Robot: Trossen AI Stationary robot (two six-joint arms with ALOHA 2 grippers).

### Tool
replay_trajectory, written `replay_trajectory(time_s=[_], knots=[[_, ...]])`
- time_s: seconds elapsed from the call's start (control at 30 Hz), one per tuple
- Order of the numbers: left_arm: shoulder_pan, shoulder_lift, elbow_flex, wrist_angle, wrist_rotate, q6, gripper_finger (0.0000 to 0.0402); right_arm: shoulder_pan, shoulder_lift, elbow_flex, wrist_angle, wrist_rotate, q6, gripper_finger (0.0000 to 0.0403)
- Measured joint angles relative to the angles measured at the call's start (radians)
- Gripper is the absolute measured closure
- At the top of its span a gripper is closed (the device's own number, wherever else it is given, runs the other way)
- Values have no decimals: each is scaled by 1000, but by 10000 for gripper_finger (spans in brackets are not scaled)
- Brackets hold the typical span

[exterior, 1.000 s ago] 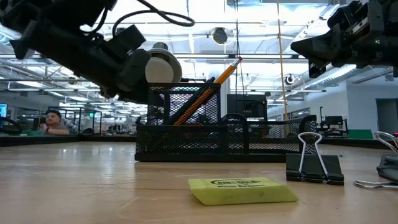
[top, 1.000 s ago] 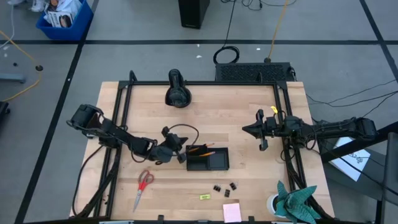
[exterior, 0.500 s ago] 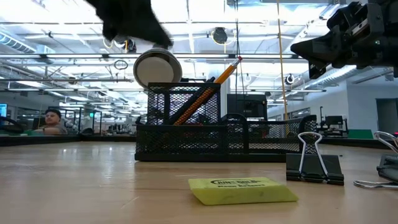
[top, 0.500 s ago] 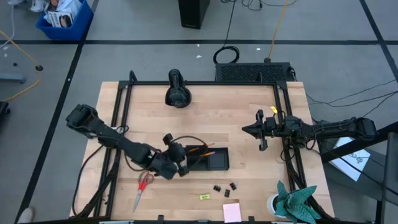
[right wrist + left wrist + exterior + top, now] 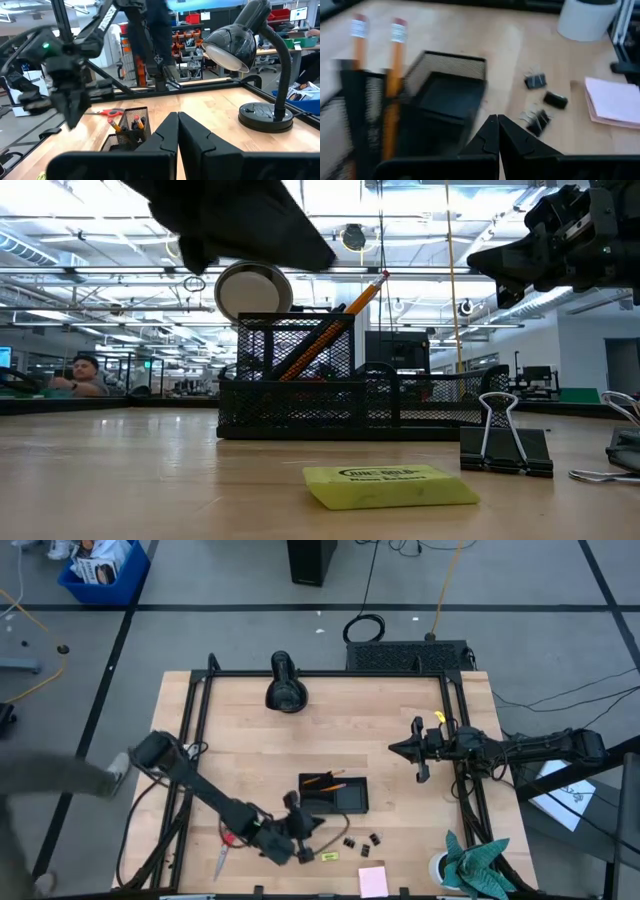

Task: Pick and place office supplies into organizer
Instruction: Put the red scissor into the desk organizer

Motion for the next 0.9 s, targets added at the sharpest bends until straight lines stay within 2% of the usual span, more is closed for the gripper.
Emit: replay_trajectory(time_s=[0.13,0.27,0.6,0.67,0.77,0.9], knots=[[-8,93,128,-54,32,-2,400,0,1,0,1,0,0,399],[-21,134,212,-127,38,-23,401,0,0,0,8,0,0,399],[-75,136,226,-188,27,-111,400,0,0,0,14,-2,4,399],[-95,136,226,-248,-24,-112,399,0,1,0,7,-3,15,399],[-139,123,226,-402,-142,-249,400,0,1,0,4,-3,23,399],[-194,105,226,-613,-187,-540,400,0,1,0,4,-3,23,399]])
